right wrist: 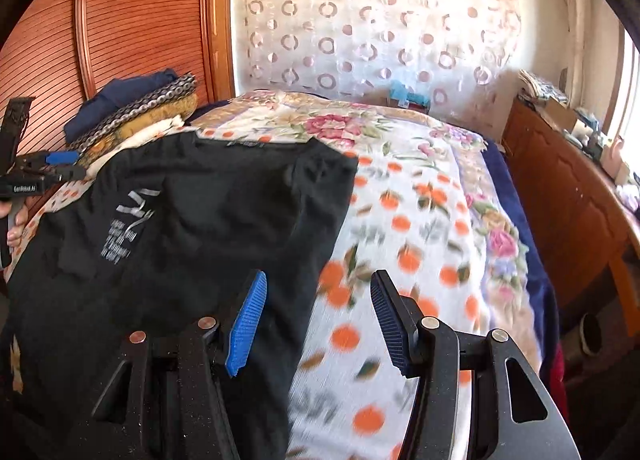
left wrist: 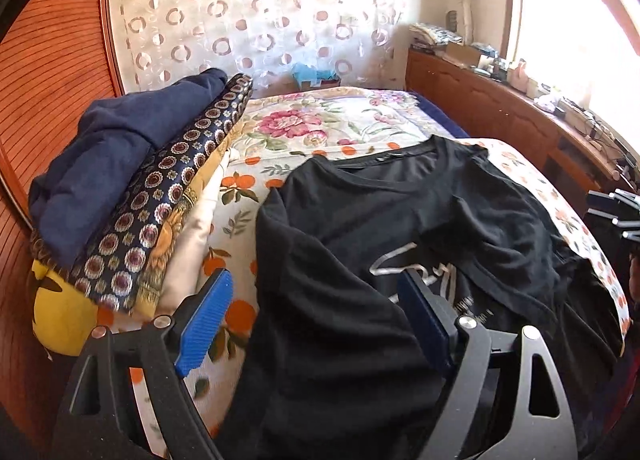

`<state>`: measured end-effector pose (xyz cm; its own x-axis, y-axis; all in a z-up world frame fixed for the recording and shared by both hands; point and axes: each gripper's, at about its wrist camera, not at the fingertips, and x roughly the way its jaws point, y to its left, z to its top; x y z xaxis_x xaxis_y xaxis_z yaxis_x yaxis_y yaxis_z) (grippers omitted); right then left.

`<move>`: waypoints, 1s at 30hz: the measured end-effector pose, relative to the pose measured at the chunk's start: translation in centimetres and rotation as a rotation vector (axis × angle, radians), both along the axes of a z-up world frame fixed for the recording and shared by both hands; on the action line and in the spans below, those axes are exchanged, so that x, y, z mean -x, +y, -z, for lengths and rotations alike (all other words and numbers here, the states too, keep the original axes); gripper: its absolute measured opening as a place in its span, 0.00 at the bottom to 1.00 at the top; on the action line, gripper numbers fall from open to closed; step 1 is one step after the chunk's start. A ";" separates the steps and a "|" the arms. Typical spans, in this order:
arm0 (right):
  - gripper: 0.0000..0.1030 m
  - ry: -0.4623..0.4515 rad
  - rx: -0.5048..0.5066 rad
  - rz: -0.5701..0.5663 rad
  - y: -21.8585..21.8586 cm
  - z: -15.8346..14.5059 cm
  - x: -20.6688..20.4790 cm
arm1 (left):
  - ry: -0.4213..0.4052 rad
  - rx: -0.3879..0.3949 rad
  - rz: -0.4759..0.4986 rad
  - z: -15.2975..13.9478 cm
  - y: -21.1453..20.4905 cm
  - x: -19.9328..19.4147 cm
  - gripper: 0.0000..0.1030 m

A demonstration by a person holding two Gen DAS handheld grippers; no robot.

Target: Fold small clothes

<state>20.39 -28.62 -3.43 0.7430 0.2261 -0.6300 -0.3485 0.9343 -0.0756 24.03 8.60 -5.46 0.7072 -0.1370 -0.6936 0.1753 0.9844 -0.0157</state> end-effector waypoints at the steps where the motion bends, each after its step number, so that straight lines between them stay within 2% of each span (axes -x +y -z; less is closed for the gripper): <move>1: 0.55 0.000 0.002 -0.002 0.1 -0.2 -0.9 | 0.007 0.002 0.000 0.1 0.2 -0.7 0.83; 4: 0.55 0.018 -0.003 -0.003 0.3 -0.4 -3.9 | 0.018 -0.003 -0.003 0.2 0.6 -2.4 0.80; 9: 0.55 0.105 -0.038 0.015 0.4 1.1 -10.4 | 0.047 -0.016 0.012 0.5 0.4 -5.1 0.68; 15: 0.55 0.187 -0.050 0.014 1.4 3.2 -16.9 | 0.083 -0.030 0.011 1.5 0.5 -7.7 0.66; 21: 0.55 0.201 -0.064 -0.025 2.5 3.3 -19.7 | 0.151 -0.047 -0.017 3.5 0.9 -9.1 0.66; 27: 0.54 0.188 -0.041 -0.062 2.4 3.8 -20.4 | 0.181 -0.016 -0.012 4.5 1.3 -9.2 0.66; 28: 0.47 0.186 -0.038 -0.068 2.5 3.9 -20.4 | 0.181 -0.013 -0.011 4.5 1.3 -9.2 0.65; 29: 0.42 0.183 -0.035 -0.076 2.6 3.8 -20.3 | 0.179 -0.008 -0.009 4.5 1.4 -9.3 0.57; 30: 0.30 0.185 -0.032 -0.090 2.8 3.8 -20.2 | 0.175 -0.003 -0.007 4.5 1.4 -9.5 0.46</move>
